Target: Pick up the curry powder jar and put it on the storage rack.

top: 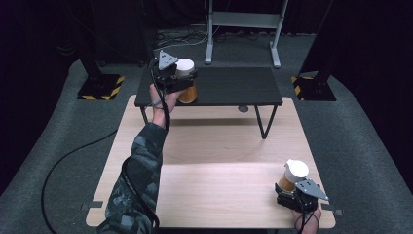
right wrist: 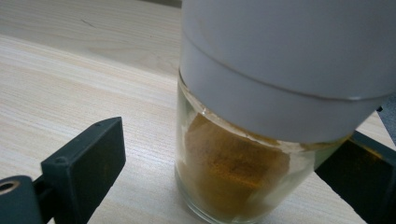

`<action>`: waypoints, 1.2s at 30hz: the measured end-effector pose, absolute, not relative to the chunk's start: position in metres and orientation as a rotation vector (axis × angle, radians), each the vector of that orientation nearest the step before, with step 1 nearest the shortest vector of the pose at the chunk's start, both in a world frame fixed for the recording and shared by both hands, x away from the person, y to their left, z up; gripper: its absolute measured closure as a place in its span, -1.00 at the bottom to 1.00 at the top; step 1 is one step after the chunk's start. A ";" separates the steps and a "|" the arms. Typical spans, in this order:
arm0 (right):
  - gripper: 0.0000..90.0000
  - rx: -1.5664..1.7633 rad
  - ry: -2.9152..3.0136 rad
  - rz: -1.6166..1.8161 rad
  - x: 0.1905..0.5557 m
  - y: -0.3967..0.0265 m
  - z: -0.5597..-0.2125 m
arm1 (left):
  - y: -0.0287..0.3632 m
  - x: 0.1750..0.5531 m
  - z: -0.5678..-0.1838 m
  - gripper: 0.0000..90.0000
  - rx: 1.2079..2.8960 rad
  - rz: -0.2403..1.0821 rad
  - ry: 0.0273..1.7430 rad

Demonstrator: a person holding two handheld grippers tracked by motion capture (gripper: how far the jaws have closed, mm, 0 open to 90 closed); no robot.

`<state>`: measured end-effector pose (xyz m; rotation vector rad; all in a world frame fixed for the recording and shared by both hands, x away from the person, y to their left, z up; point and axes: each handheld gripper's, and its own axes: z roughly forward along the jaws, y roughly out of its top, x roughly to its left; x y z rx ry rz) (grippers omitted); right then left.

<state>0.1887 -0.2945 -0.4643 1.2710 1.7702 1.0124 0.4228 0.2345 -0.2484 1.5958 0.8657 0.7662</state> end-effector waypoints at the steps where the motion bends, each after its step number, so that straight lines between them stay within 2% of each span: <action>1: -0.94 1.271 1.769 1.012 0.189 -0.294 -0.464 | 0.235 0.423 -0.250 -0.25 1.591 0.765 0.864; 19: -0.94 1.270 1.770 1.013 0.189 -0.295 -0.464 | 0.233 0.424 -0.237 -0.28 1.646 0.759 0.881; 22: -0.94 1.275 1.774 1.014 0.190 -0.295 -0.464 | 0.234 0.425 -0.230 -0.45 1.673 0.745 0.901; 23: -0.94 1.275 1.774 1.014 0.190 -0.295 -0.464 | 0.234 0.425 -0.225 -0.45 1.696 0.737 0.912; 26: -0.94 1.278 1.778 1.014 0.190 -0.296 -0.463 | 0.235 0.421 -0.216 -0.73 1.733 0.735 0.933; 31: -0.94 1.278 1.781 1.011 0.191 -0.295 -0.463 | 0.238 0.410 -0.199 -0.88 1.844 0.717 0.956; 36: -0.94 1.278 1.782 1.009 0.191 -0.295 -0.463 | 0.240 0.398 -0.200 -0.92 1.931 0.695 0.961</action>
